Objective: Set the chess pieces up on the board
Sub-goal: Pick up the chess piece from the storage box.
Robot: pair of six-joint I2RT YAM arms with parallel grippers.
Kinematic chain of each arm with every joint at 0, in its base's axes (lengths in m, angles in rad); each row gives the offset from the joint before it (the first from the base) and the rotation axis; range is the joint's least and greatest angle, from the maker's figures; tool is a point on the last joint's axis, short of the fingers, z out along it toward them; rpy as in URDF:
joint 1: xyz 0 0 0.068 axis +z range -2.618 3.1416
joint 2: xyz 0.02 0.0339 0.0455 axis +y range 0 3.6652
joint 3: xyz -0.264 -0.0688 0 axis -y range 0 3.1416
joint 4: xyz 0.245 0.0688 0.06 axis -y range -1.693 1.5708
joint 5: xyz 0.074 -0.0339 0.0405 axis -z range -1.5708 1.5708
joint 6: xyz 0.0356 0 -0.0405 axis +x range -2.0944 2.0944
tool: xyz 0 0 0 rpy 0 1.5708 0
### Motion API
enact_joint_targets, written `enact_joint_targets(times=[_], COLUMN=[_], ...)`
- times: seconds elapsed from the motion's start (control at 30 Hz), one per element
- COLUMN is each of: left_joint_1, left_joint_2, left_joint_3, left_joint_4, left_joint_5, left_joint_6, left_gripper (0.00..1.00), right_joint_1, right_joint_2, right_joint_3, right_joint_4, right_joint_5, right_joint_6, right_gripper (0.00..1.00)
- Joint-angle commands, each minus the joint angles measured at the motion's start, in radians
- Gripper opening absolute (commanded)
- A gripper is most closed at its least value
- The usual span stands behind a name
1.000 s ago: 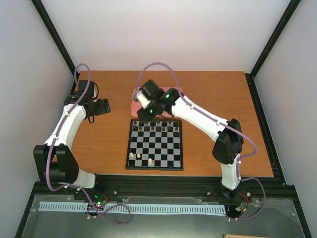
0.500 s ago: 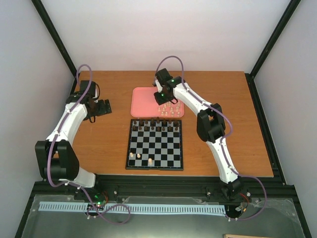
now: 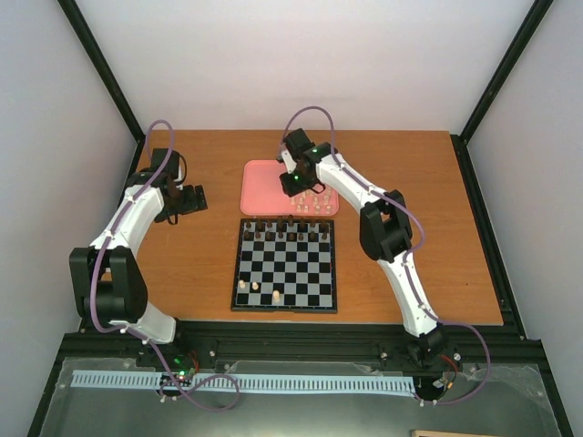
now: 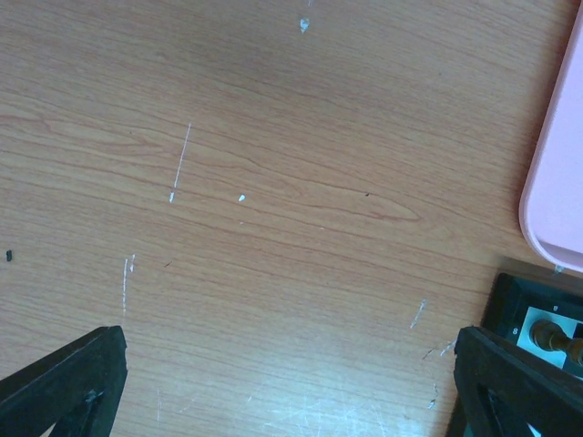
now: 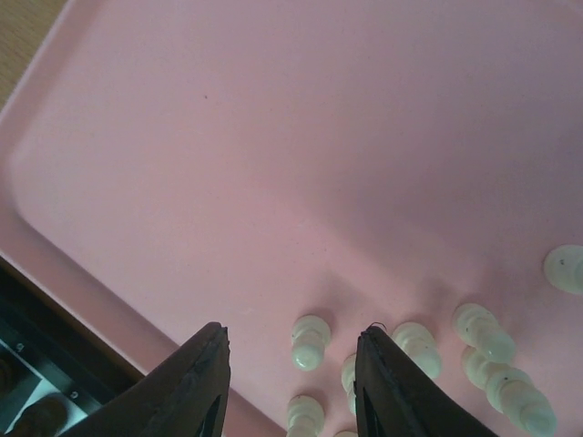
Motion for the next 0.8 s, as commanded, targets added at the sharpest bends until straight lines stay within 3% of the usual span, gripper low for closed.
enact_joint_targets(times=[0.0,0.5,0.77], left_joint_1=[-0.007,-0.007,-0.007], left_joint_2=[0.0,-0.002,-0.005], left_joint_3=[0.045,0.044,0.04], left_joint_4=[-0.011,-0.016,-0.014], left_joint_5=[-0.003,-0.004,-0.005], left_joint_6=[-0.006,-0.005,-0.001], left_gripper=[1.0,1.0,1.0], right_joint_1=[0.001,0.002,0.001], right_joint_2=[0.041,0.066,0.067], right_joint_3=[-0.007,-0.021,-0.014], right_joint_4=[-0.013,-0.028,-0.031], right_joint_5=[0.007,0.018,0.017], right_joint_6=[-0.014,-0.008,-0.011], right_gripper=[0.38,0.34,0.22])
